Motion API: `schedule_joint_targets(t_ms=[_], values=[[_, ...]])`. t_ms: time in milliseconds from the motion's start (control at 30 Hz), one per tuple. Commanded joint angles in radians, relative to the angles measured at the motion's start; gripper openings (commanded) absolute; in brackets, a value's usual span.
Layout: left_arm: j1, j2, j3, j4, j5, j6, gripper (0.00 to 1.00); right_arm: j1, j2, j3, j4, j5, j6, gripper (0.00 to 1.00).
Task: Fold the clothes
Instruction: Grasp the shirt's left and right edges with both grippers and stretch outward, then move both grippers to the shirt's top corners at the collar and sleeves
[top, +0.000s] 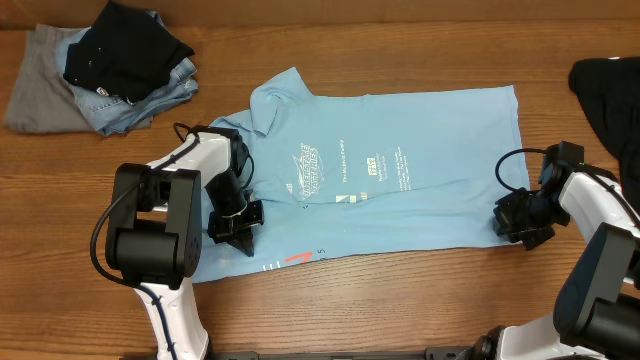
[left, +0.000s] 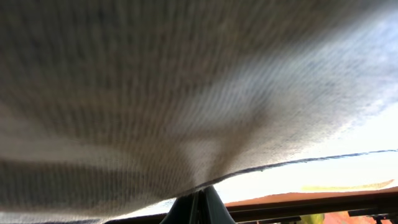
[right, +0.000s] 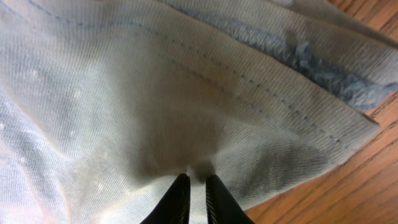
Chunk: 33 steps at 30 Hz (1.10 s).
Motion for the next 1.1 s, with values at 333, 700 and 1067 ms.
schedule_joint_targets(t_ms=[333,700,1067], values=[[0.018,-0.066,-0.063,0.041,-0.031,-0.037,0.04,-0.064,0.098,-0.005,0.048,0.018,0.016,0.09],[0.071,-0.158,-0.063,-0.009,-0.04,-0.049,0.04,-0.188,0.097,-0.004,-0.016,0.04,0.018,0.04],[0.069,-0.424,0.013,-0.008,-0.06,-0.099,0.04,-0.203,-0.106,0.127,-0.169,0.019,0.043,0.04]])
